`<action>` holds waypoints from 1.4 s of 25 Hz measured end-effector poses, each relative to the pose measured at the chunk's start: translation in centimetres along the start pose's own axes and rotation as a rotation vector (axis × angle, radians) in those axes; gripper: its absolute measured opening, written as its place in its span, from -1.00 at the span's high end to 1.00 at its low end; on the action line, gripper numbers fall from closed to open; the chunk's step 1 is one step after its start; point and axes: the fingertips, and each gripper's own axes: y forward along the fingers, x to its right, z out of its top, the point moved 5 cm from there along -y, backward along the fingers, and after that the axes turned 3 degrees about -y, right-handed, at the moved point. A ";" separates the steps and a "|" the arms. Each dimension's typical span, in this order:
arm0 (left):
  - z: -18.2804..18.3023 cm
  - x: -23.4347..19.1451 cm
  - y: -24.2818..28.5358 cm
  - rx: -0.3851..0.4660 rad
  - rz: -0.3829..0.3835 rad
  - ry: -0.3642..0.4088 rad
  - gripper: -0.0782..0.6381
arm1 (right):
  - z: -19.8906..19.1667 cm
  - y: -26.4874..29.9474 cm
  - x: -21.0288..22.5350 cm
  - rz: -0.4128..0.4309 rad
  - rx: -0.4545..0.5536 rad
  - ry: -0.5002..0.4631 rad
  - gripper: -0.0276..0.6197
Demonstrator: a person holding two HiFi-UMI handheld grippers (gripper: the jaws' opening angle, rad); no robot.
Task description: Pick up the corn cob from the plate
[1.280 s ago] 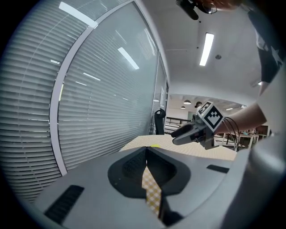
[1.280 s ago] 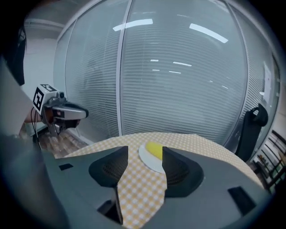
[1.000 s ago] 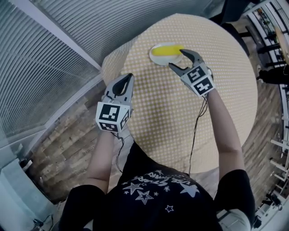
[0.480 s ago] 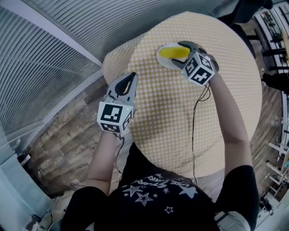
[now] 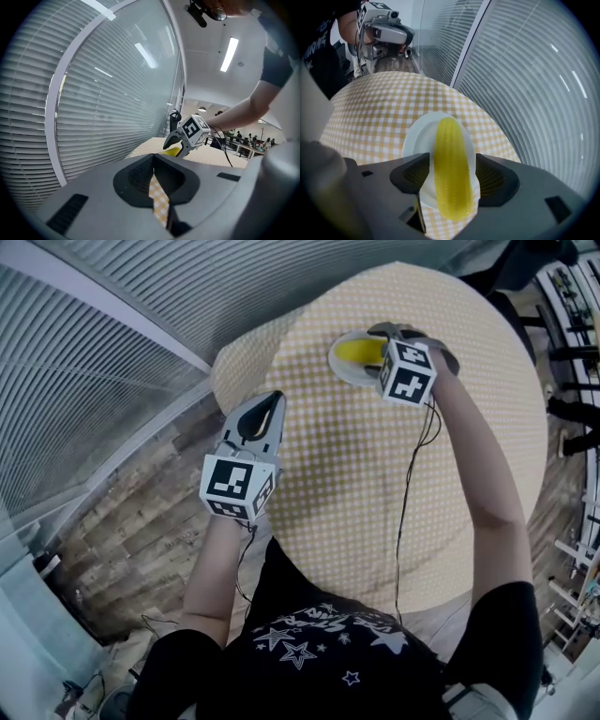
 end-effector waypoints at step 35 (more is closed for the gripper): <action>0.0 3.6 -3.2 -0.013 0.003 -0.006 0.76 | -0.1 -2.0 -0.5 -0.051 -0.002 0.051 0.13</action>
